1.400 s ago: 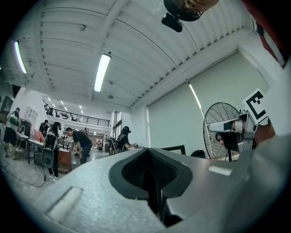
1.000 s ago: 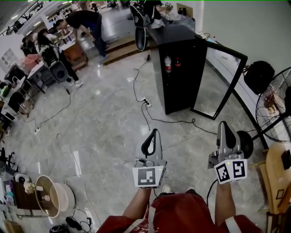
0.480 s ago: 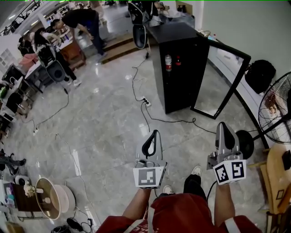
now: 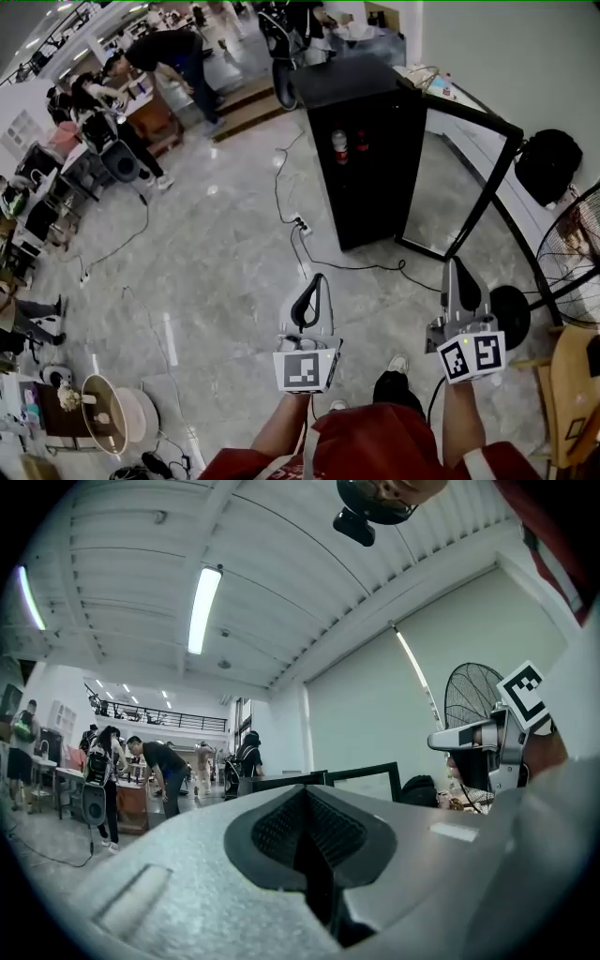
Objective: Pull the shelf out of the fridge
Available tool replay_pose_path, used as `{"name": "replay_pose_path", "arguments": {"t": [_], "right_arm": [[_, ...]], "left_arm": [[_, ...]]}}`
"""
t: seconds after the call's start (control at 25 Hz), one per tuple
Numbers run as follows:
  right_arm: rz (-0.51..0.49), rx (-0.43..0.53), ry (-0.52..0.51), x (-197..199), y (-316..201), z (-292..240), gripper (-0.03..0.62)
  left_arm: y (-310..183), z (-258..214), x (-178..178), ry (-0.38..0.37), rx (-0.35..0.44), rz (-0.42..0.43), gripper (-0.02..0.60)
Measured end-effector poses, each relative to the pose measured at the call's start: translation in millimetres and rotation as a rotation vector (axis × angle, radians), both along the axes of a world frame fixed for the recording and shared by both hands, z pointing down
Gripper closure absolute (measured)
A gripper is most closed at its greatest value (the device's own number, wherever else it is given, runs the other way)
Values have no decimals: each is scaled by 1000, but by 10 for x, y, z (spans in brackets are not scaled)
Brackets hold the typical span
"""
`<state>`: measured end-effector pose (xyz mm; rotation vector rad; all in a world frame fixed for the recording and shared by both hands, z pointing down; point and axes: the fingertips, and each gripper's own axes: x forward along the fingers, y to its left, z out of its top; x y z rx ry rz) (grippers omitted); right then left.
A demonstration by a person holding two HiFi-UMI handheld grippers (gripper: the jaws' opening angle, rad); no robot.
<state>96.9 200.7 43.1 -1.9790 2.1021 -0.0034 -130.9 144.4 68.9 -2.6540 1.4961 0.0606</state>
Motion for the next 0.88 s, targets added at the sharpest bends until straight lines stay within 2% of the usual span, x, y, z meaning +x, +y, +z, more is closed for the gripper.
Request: {"name": "replay_pose_path", "arguments": {"t": [0.2,0.48,0.68,0.88], "right_arm": [[-7,12,-3,678,-376,-57,594],[-32,16,-30,1328,-787,-63,595],[-55,22,-29,1589,-1068,-45,594],[-74,2,-38,1661,-1289,86,594]], "left_arm": [[-354,-137,650,-1,29,-21,583],[-686,-167,1307,-26,35,-37,583],[-910,-166,1568,-45,33,-68,583],[-1065,-80,1625,-42,30,-89,583]]}}
